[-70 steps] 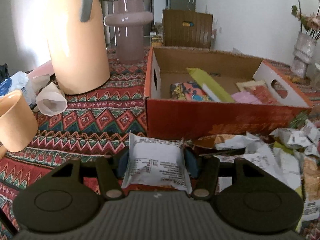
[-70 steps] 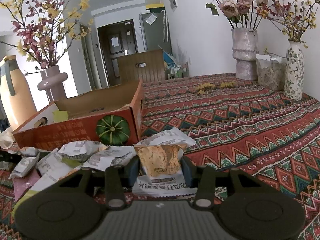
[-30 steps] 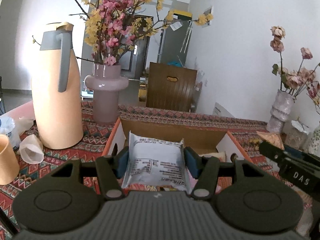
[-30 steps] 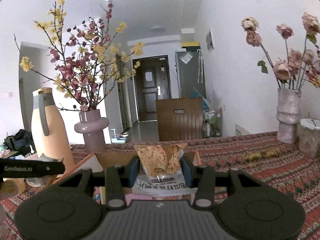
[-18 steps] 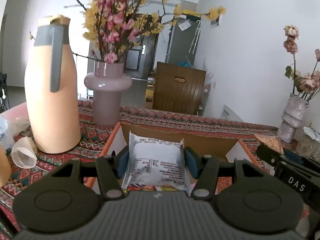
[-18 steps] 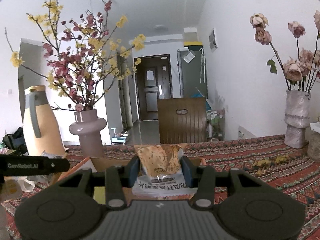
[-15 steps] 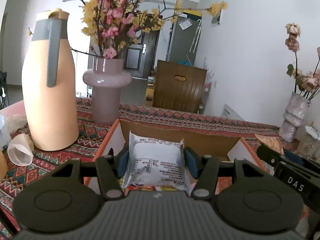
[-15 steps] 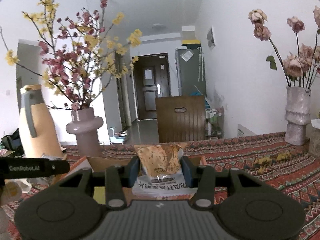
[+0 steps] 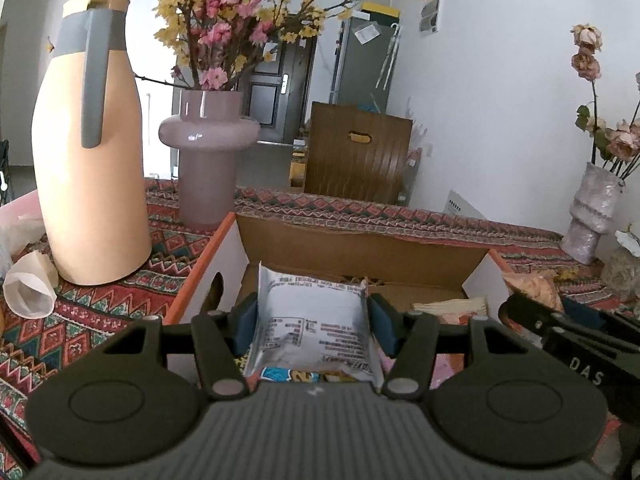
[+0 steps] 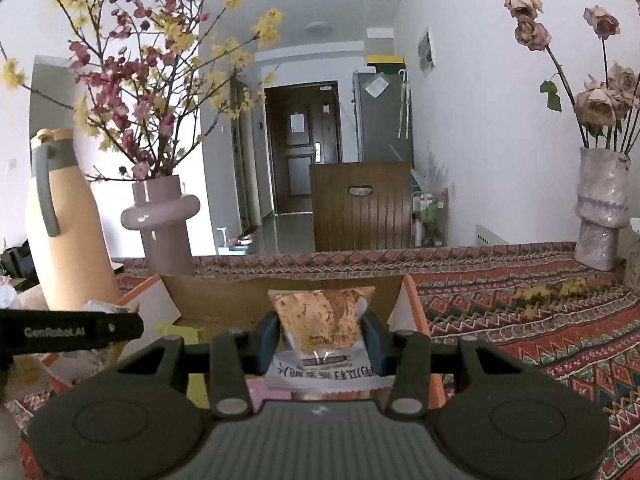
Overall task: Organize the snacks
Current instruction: 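Carry both held white packets up over the cardboard box, then lower both packets into the box and open both grippers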
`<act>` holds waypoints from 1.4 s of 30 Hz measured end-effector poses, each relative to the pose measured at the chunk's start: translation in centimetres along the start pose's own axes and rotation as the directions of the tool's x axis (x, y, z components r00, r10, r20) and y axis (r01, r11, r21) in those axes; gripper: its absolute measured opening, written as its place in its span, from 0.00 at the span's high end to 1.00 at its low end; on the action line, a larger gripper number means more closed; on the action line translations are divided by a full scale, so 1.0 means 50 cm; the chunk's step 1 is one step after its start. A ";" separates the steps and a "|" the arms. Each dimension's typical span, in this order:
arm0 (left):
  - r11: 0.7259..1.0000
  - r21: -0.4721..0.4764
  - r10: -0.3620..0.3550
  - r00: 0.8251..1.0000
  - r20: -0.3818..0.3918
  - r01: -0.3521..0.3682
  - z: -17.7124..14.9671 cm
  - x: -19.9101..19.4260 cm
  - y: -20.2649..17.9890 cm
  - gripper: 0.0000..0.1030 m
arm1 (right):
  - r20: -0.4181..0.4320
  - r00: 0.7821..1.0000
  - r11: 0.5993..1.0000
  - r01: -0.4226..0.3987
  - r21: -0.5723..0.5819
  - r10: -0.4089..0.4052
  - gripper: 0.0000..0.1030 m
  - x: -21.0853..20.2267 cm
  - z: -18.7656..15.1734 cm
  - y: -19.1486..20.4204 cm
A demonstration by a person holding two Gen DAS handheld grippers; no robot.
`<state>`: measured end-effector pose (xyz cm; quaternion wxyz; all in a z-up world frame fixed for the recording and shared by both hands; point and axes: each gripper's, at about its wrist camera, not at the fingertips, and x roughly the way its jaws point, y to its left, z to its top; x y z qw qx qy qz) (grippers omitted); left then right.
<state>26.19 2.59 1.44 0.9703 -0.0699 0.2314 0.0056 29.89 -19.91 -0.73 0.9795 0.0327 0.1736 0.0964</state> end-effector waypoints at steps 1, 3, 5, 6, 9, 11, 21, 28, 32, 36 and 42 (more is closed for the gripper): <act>1.000 -0.003 0.000 1.000 0.004 0.000 0.001 -0.002 0.000 0.40 | -0.002 1.000 1.000 0.000 -0.001 0.000 0.57 0.000 0.000 0.001; 1.000 -0.013 0.000 1.000 0.019 0.000 0.001 -0.009 0.001 0.39 | -0.005 1.000 1.000 -0.003 0.000 0.003 0.56 -0.001 -0.002 0.001; 1.000 -0.026 -0.004 0.999 0.036 0.005 0.002 -0.017 0.005 0.33 | -0.009 1.000 1.000 -0.012 0.005 0.012 0.55 -0.002 -0.002 -0.001; 1.000 -0.030 -0.002 0.999 0.045 0.003 0.002 -0.020 0.006 0.25 | -0.009 1.000 1.000 -0.015 0.007 0.015 0.55 -0.004 -0.002 -0.002; 0.999 -0.042 0.021 0.997 0.072 -0.018 0.001 -0.030 0.007 0.00 | 0.002 1.000 1.000 -0.015 0.016 0.015 0.31 -0.011 -0.001 -0.004; 0.999 -0.045 0.033 0.996 0.087 -0.029 0.000 -0.035 0.007 0.00 | 0.016 1.000 1.000 -0.006 0.025 0.006 0.12 -0.016 -0.002 -0.006; 0.998 -0.048 0.044 0.997 0.069 -0.041 -0.002 -0.029 0.010 0.00 | 0.021 1.000 0.998 0.009 0.058 -0.010 0.00 -0.017 -0.004 -0.020; 0.998 -0.042 0.041 0.997 0.065 -0.038 -0.003 -0.028 0.010 0.00 | 0.025 1.000 0.998 0.012 0.059 -0.014 0.00 -0.019 -0.004 -0.019; 0.998 -0.043 0.040 0.996 0.073 -0.037 0.000 -0.037 0.008 0.00 | 0.028 0.999 0.998 0.014 0.060 -0.016 0.00 -0.020 -0.004 -0.020; 0.999 -0.045 0.035 0.995 0.088 -0.031 0.008 -0.061 0.003 0.00 | 0.041 0.999 0.998 0.010 0.062 -0.012 0.00 -0.029 0.001 -0.020; 0.999 -0.030 0.021 0.996 0.092 -0.018 0.013 -0.107 -0.005 0.00 | 0.072 0.997 0.998 0.008 0.063 -0.012 0.00 -0.071 0.012 -0.022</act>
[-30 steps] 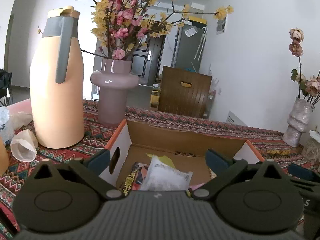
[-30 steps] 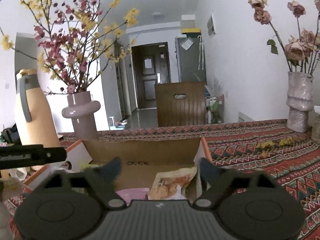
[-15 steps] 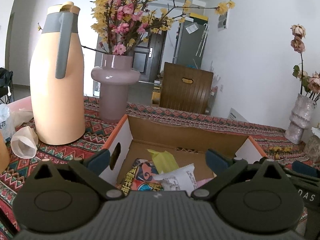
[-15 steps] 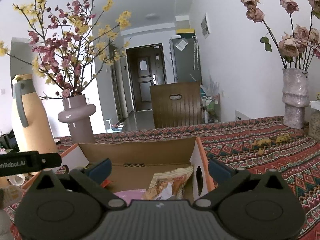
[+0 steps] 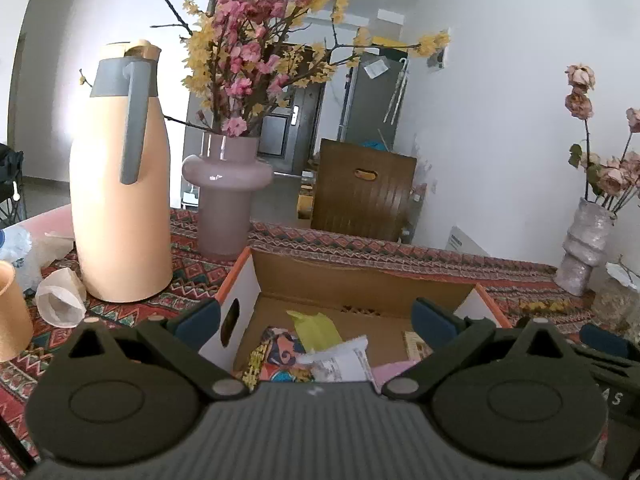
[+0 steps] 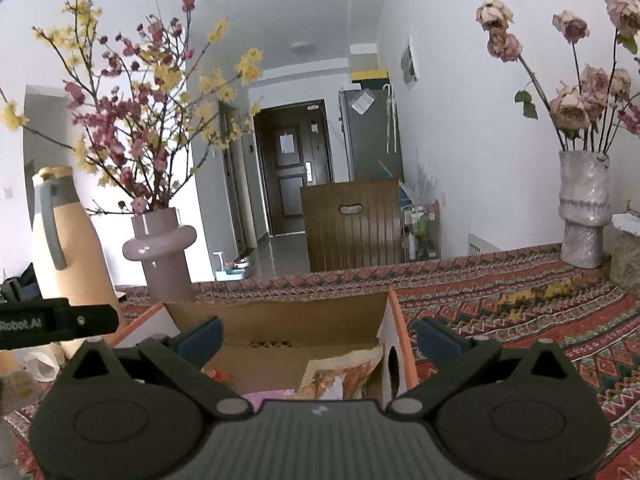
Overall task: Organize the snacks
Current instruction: 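Lower both packets into the box and open both grippers, then withdraw both tools from the box back over the snack pile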
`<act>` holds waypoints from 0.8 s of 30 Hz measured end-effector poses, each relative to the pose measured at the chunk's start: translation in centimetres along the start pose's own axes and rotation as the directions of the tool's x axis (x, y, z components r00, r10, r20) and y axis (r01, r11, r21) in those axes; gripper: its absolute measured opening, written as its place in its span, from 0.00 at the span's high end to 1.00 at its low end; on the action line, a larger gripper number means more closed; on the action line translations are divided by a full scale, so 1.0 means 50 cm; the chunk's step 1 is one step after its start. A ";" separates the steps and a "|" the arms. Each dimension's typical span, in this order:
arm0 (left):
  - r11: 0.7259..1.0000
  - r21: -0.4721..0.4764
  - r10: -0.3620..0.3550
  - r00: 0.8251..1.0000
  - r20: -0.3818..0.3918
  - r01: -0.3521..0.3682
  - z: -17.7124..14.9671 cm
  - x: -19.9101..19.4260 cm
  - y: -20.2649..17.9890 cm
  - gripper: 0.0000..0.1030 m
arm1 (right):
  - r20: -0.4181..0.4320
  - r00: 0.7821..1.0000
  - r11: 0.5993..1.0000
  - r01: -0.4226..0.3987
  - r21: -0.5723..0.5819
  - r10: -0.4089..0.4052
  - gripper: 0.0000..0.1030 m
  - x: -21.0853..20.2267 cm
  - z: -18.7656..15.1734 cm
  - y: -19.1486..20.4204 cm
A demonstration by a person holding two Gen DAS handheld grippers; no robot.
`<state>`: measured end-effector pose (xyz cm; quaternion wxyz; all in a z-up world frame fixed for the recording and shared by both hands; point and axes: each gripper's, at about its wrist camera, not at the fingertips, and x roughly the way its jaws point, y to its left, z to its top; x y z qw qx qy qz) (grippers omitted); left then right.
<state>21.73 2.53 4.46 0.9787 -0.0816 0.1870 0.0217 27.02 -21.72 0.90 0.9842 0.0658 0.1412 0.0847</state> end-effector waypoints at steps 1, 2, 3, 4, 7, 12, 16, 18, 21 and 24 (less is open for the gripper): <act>1.000 0.002 -0.005 1.000 -0.001 0.005 -0.001 -0.007 0.001 0.00 | 0.003 1.000 1.000 0.001 0.000 -0.001 0.00 -0.010 0.001 -0.002; 1.000 0.004 -0.009 1.000 -0.003 0.009 -0.002 -0.013 0.001 0.00 | 0.005 1.000 1.000 -0.001 0.000 0.001 0.00 -0.018 0.001 -0.004; 1.000 0.007 -0.011 1.000 -0.007 0.012 -0.004 -0.020 0.002 0.00 | 0.006 1.000 1.000 -0.002 -0.001 0.002 0.00 -0.028 0.001 -0.007; 1.000 0.011 -0.014 1.000 -0.009 0.014 -0.007 -0.026 0.002 0.00 | 0.006 1.000 1.000 -0.002 -0.001 0.002 0.00 -0.037 0.001 -0.009; 1.000 0.019 -0.018 1.000 -0.020 0.018 -0.016 -0.043 0.008 0.00 | -0.003 1.000 1.000 -0.002 -0.003 0.001 0.00 -0.066 -0.007 -0.022; 1.000 0.019 -0.008 0.999 -0.048 0.009 -0.044 -0.064 0.026 0.00 | -0.031 0.999 1.000 0.009 -0.001 -0.009 0.00 -0.106 -0.030 -0.046; 0.999 0.031 0.007 0.996 -0.084 -0.004 -0.073 -0.072 0.042 0.00 | -0.061 0.998 1.000 0.029 -0.008 -0.029 0.00 -0.133 -0.059 -0.069; 0.999 0.042 0.013 0.995 -0.101 -0.009 -0.090 -0.074 0.049 0.00 | -0.083 0.996 0.999 0.043 -0.014 -0.044 0.00 -0.143 -0.076 -0.082; 0.998 0.057 0.022 0.993 -0.116 -0.016 -0.111 -0.072 0.055 0.00 | -0.124 0.989 0.997 0.074 -0.023 -0.076 0.00 -0.155 -0.101 -0.102; 0.998 0.065 0.027 0.992 -0.125 -0.019 -0.130 -0.064 0.061 0.00 | -0.162 0.981 0.994 0.101 -0.032 -0.105 0.00 -0.157 -0.117 -0.117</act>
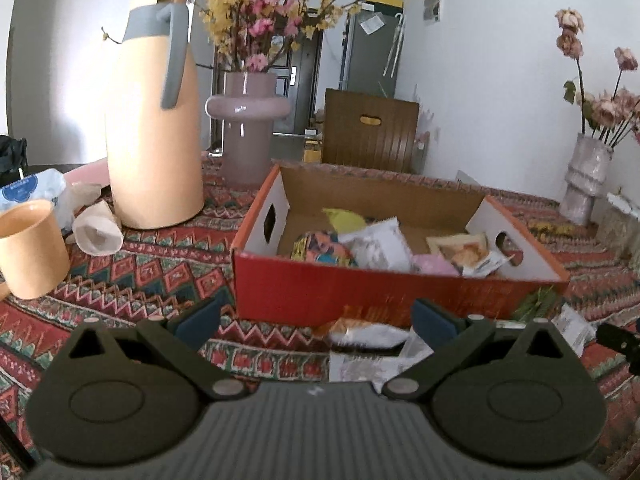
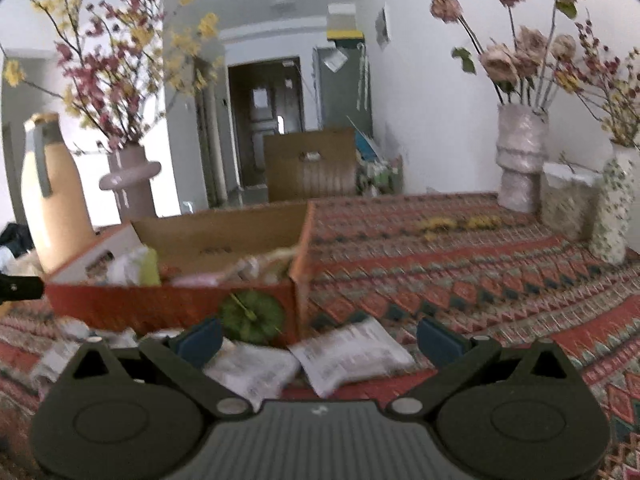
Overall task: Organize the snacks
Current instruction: 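Withdraw both tools from the box back over the snack pile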
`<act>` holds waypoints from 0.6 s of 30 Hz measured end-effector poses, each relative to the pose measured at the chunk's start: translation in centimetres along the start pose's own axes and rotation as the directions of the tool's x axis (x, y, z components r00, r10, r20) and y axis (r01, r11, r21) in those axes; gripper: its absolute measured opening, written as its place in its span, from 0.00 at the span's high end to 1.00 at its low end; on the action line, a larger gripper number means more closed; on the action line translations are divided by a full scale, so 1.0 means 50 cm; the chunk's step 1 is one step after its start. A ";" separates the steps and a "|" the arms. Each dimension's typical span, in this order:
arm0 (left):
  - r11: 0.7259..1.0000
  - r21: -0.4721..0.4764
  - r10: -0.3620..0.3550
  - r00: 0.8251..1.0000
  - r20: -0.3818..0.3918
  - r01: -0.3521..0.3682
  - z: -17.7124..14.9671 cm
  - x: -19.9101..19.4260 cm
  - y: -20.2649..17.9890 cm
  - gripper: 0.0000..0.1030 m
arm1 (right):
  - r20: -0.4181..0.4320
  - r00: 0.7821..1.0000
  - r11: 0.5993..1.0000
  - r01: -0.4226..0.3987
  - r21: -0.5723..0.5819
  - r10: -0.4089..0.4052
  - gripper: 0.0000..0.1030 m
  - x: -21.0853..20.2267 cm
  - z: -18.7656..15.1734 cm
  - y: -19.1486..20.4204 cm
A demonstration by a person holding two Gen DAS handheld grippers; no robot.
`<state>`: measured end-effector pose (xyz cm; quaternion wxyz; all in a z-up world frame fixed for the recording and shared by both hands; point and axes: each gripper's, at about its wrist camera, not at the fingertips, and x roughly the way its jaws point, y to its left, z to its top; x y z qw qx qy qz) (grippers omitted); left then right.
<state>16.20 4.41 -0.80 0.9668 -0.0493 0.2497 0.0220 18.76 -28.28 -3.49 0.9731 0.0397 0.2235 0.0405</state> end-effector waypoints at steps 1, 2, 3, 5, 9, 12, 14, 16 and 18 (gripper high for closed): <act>1.000 0.003 0.007 1.000 -0.002 -0.007 -0.005 0.005 0.001 0.00 | -0.014 1.000 1.000 0.009 -0.004 -0.009 0.00 0.002 -0.005 -0.005; 1.000 0.004 0.007 1.000 -0.005 -0.007 -0.007 0.009 0.001 0.00 | -0.031 0.999 1.000 0.018 -0.012 -0.019 0.00 0.006 -0.009 -0.010; 1.000 0.003 0.008 1.000 -0.010 -0.007 -0.010 0.012 0.002 0.00 | -0.044 0.999 0.999 0.024 -0.021 -0.025 0.00 0.010 -0.011 -0.014; 1.000 -0.001 0.006 1.000 -0.019 -0.006 -0.014 0.018 0.005 0.00 | -0.076 0.996 0.998 0.037 -0.056 -0.041 0.00 0.026 -0.011 -0.021; 1.000 -0.001 0.006 0.999 -0.031 -0.006 -0.020 0.025 0.007 0.00 | -0.142 0.988 0.990 0.049 -0.133 -0.068 0.00 0.070 -0.001 -0.031; 1.000 -0.002 0.006 0.999 -0.034 -0.006 -0.021 0.026 0.006 0.00 | -0.190 0.979 0.983 0.034 -0.180 -0.069 0.00 0.111 0.008 -0.031; 1.000 -0.006 0.005 0.999 -0.036 -0.005 -0.021 0.028 0.008 0.00 | -0.233 0.970 0.979 0.016 -0.202 -0.064 0.00 0.142 0.012 -0.030; 1.000 -0.010 0.004 0.999 -0.039 -0.004 -0.021 0.029 0.009 0.00 | -0.281 0.958 0.978 -0.001 -0.210 -0.060 0.00 0.174 0.013 -0.033; 1.000 -0.012 0.005 0.999 -0.041 -0.005 -0.021 0.030 0.010 0.00 | -0.296 0.955 0.984 -0.021 -0.179 -0.033 0.00 0.194 0.019 -0.041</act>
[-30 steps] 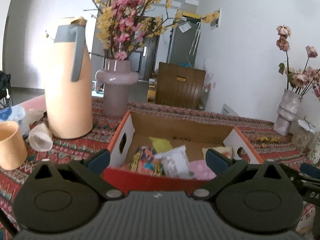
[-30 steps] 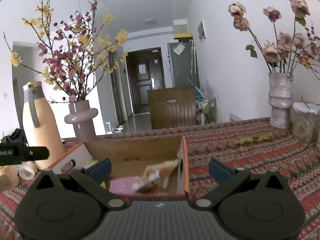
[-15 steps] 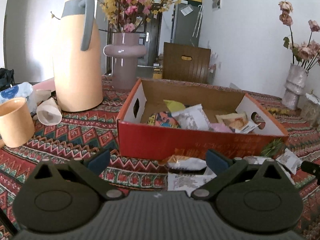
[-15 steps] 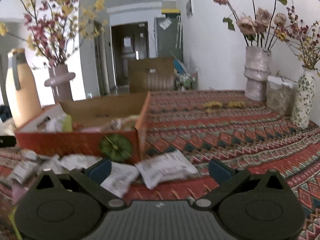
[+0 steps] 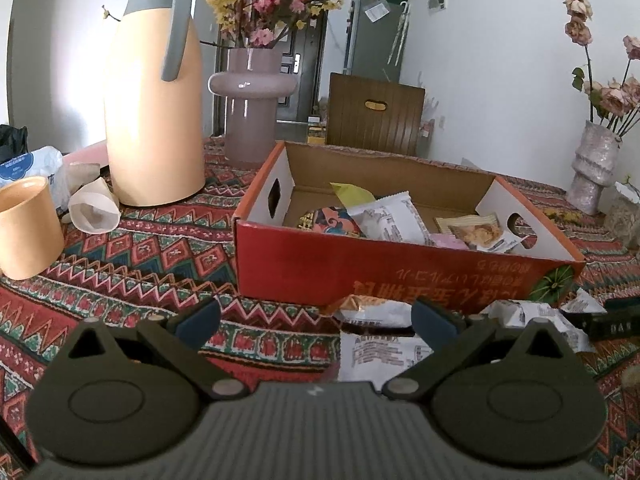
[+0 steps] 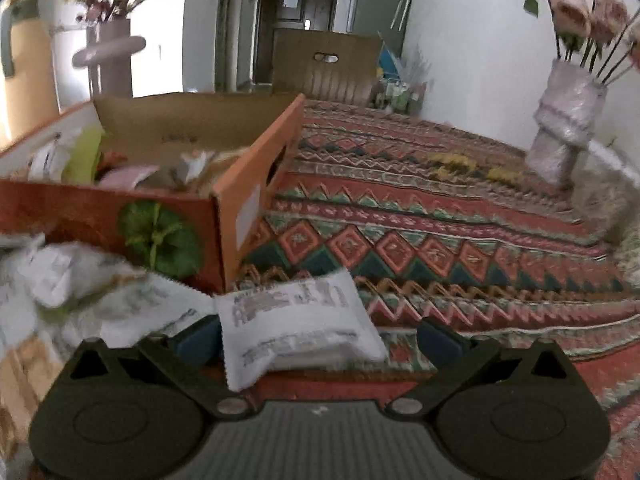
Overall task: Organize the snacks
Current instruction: 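Withdraw both tools from the box back over the snack pile, then grasp a white packet with the right gripper while the left grasps another white packet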
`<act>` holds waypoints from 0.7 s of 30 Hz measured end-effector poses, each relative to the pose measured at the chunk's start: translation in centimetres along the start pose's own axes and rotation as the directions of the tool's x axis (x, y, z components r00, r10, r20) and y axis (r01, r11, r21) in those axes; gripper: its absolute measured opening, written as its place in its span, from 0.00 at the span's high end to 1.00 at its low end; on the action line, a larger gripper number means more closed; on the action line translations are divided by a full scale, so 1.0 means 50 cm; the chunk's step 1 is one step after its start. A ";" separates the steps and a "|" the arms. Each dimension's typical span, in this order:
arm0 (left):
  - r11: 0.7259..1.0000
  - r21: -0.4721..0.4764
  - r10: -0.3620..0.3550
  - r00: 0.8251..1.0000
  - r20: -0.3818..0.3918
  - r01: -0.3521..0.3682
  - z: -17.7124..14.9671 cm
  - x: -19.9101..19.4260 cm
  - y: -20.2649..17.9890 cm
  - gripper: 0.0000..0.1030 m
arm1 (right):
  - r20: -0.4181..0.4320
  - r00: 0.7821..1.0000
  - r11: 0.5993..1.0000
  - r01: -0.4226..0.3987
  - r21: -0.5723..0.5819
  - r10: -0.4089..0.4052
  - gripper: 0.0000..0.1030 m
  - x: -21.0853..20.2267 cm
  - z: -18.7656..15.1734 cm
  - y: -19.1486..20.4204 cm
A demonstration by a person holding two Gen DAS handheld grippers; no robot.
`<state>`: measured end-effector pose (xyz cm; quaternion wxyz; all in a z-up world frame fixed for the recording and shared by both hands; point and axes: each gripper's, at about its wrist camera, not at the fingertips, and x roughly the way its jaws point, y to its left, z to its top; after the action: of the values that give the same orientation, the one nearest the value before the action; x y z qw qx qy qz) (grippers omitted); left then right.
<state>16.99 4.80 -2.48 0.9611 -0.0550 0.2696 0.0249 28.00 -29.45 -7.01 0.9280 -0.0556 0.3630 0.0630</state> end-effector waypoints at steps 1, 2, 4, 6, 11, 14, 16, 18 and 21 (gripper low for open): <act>1.000 -0.001 -0.001 1.000 -0.001 0.001 0.000 0.000 0.000 0.00 | -0.011 1.000 1.000 -0.021 0.019 0.022 0.00 0.009 0.006 -0.008; 1.000 -0.001 -0.001 1.000 -0.002 0.001 0.000 -0.001 0.000 0.00 | -0.020 0.999 0.998 -0.041 0.038 0.042 0.00 0.016 0.011 -0.015; 1.000 -0.002 -0.002 1.000 -0.002 0.002 0.000 -0.001 0.000 0.00 | -0.022 0.998 0.997 -0.057 0.058 0.059 0.00 0.026 0.014 -0.022; 1.000 -0.003 -0.005 1.000 -0.003 0.005 0.000 -0.001 0.000 0.00 | -0.016 0.998 0.997 -0.060 0.055 0.061 0.00 0.025 0.012 -0.019; 1.000 -0.006 -0.008 1.000 -0.007 0.008 0.000 0.002 0.001 0.00 | 0.015 0.997 0.996 -0.078 0.054 0.077 0.22 0.008 -0.002 -0.014; 1.000 -0.006 -0.008 1.000 -0.007 0.008 0.000 0.002 0.001 0.00 | 0.036 0.996 0.995 -0.087 0.041 0.085 0.44 -0.015 -0.012 -0.008; 1.000 -0.006 -0.007 1.000 -0.006 0.007 0.001 0.002 0.001 0.00 | 0.053 0.995 0.996 -0.082 0.038 0.080 0.54 -0.027 -0.020 -0.005; 1.000 -0.007 -0.007 1.000 -0.007 0.007 0.000 0.003 0.001 0.00 | 0.078 0.995 0.997 -0.066 0.049 0.062 0.59 -0.042 -0.032 -0.003; 1.000 -0.005 -0.009 1.000 -0.017 0.009 0.001 0.004 -0.001 0.00 | 0.125 0.991 0.995 -0.050 0.091 0.038 0.60 -0.067 -0.047 -0.006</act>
<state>17.20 4.75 -2.55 0.9587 -0.0586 0.2775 0.0209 24.05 -30.34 -6.42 0.9485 0.0002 0.3090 0.0696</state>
